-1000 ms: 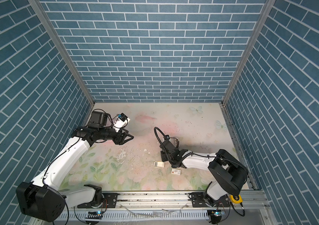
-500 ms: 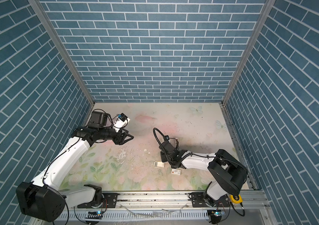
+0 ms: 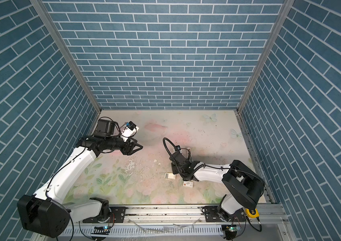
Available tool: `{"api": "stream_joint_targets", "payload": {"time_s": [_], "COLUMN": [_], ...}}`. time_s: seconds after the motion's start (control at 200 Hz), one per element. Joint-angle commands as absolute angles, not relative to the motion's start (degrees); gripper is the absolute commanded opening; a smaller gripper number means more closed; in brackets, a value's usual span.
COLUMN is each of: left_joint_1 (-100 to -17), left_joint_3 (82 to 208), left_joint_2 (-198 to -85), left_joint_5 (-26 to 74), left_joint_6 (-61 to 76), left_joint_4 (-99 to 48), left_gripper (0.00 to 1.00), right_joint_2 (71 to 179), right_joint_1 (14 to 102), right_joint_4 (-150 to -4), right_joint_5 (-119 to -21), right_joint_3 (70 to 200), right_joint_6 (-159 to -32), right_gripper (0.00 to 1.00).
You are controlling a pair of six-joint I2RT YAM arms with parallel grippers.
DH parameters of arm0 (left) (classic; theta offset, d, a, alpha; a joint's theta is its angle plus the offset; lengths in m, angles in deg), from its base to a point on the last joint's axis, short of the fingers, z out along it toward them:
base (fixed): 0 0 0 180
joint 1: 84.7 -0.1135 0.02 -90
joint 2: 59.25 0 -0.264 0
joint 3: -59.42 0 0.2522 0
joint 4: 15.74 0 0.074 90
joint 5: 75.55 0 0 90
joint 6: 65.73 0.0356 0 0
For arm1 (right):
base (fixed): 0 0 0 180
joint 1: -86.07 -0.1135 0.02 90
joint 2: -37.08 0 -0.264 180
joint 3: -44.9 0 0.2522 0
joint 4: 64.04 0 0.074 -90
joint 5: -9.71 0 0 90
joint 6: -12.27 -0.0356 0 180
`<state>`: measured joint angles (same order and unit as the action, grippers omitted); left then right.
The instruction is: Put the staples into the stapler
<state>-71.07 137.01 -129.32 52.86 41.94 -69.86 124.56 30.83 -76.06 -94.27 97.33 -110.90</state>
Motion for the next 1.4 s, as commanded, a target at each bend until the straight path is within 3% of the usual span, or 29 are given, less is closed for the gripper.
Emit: {"api": "stream_joint_targets", "payload": {"time_s": [0.0,1.395], "left_joint_1": [-71.5,-71.5], "left_joint_3": [136.5,136.5], "left_joint_2": [-128.3,-127.9], "left_joint_5": [53.2,53.5], "left_joint_6": [42.8,42.7], "left_joint_4": [-70.1,-69.8], "left_gripper": [0.64,0.64], "right_joint_2": [125.1,125.2], "right_joint_1": [30.1,29.2], "right_joint_4": [-78.6,-79.7], "right_joint_5": [-94.4,-96.2], "right_joint_3": [98.3,99.3], "right_joint_6": [-112.3,-112.4], "right_gripper": [0.02,0.29]}}
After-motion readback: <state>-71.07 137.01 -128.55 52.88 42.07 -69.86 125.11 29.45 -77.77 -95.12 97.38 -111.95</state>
